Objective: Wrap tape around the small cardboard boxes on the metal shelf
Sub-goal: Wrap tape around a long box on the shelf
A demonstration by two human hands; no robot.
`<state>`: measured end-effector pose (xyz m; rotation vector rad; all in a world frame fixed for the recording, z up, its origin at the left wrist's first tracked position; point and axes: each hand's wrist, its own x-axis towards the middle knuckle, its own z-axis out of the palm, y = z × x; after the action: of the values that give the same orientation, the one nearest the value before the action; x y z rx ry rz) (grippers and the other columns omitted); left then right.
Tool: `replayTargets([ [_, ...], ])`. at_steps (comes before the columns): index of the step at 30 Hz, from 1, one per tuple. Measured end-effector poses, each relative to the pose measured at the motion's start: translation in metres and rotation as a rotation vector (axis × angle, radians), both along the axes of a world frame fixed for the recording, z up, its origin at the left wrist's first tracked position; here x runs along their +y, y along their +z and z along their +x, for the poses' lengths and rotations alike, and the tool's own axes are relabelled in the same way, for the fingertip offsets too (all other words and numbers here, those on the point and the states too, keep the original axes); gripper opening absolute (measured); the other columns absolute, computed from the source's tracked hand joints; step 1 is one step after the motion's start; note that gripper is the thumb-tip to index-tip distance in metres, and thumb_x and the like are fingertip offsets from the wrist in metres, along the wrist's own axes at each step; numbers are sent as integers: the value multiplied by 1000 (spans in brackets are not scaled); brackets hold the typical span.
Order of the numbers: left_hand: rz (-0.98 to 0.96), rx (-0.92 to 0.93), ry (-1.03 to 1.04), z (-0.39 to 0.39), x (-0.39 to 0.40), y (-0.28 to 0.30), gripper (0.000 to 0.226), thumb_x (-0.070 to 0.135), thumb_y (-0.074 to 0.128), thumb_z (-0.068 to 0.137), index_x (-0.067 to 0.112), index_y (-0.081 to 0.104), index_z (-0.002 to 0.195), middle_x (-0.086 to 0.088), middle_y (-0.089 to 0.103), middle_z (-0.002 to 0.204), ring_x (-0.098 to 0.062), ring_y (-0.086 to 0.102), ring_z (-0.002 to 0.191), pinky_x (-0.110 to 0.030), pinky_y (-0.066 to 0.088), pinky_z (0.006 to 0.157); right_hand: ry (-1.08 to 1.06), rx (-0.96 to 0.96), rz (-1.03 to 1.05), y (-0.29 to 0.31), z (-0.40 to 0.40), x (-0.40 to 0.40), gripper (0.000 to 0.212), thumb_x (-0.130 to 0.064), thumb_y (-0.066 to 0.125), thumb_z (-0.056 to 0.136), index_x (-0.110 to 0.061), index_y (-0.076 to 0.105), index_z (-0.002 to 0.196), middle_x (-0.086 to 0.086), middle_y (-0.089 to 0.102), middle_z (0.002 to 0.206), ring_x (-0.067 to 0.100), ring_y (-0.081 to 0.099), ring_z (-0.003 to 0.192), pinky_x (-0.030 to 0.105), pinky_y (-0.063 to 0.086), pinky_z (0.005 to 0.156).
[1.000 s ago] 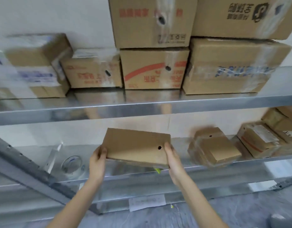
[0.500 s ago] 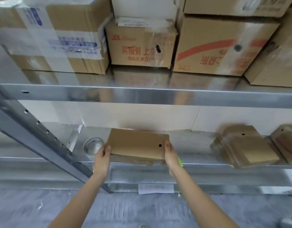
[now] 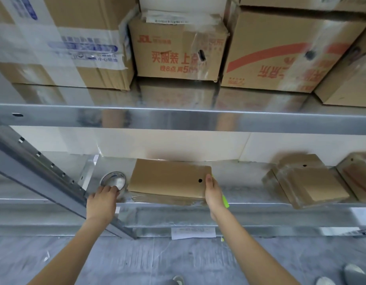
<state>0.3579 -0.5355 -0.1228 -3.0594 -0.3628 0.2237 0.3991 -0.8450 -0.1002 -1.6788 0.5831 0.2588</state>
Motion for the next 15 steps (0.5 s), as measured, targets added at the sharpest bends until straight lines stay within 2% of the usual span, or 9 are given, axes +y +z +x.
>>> replayTargets([
  [3,79,22,18,-2,-3,8,21,15,47,97,14,60,113,-2,62,113,-24,53,114,-35,39,88,5,10,-2,0,1,0,51,-47,29,103,-18,41,144,3,47,144,23,41,133,28,30,94],
  [5,16,-65,71,-2,-4,24,13,10,53,92,11,62,101,-7,64,100,-30,59,102,-39,41,84,12,6,3,-1,1,-1,52,-48,29,103,-19,40,144,2,47,145,23,40,134,28,30,94],
  [7,-212,-263,133,0,-1,38,18,0,45,93,7,57,82,-14,61,80,-37,60,81,-41,43,72,31,-6,9,-2,1,-1,52,-48,29,103,-19,40,144,2,46,145,23,41,133,28,30,94],
  [8,-400,-355,164,-2,-4,47,24,3,41,98,8,51,77,-13,57,74,-37,57,73,-39,42,66,47,-11,8,-2,1,0,52,-48,29,103,-18,41,144,3,47,144,23,41,132,28,30,94],
  [10,-765,-434,186,-13,-22,69,30,16,35,105,15,47,78,-4,56,69,-22,55,65,-29,40,57,91,-9,1,-2,2,6,52,-45,30,103,-12,43,140,7,48,143,23,44,129,27,31,95],
  [12,-973,-501,117,-30,-48,88,32,23,33,106,21,52,81,3,63,68,-9,59,67,-15,43,57,124,7,-72,0,4,14,55,-45,32,103,-6,41,141,12,46,145,26,42,132,31,33,103],
  [13,-1048,-516,79,-39,-61,95,34,25,32,106,20,55,82,5,67,71,-5,62,70,-9,43,62,140,-7,-191,3,5,18,58,-44,34,102,-4,35,145,13,42,148,28,39,135,35,32,108],
  [15,-1164,-516,27,-54,-84,100,36,29,32,105,15,57,82,5,69,75,-4,65,72,-5,42,67,140,-168,-442,21,1,22,61,-41,43,101,-5,31,149,14,41,149,30,35,138,39,28,113],
])
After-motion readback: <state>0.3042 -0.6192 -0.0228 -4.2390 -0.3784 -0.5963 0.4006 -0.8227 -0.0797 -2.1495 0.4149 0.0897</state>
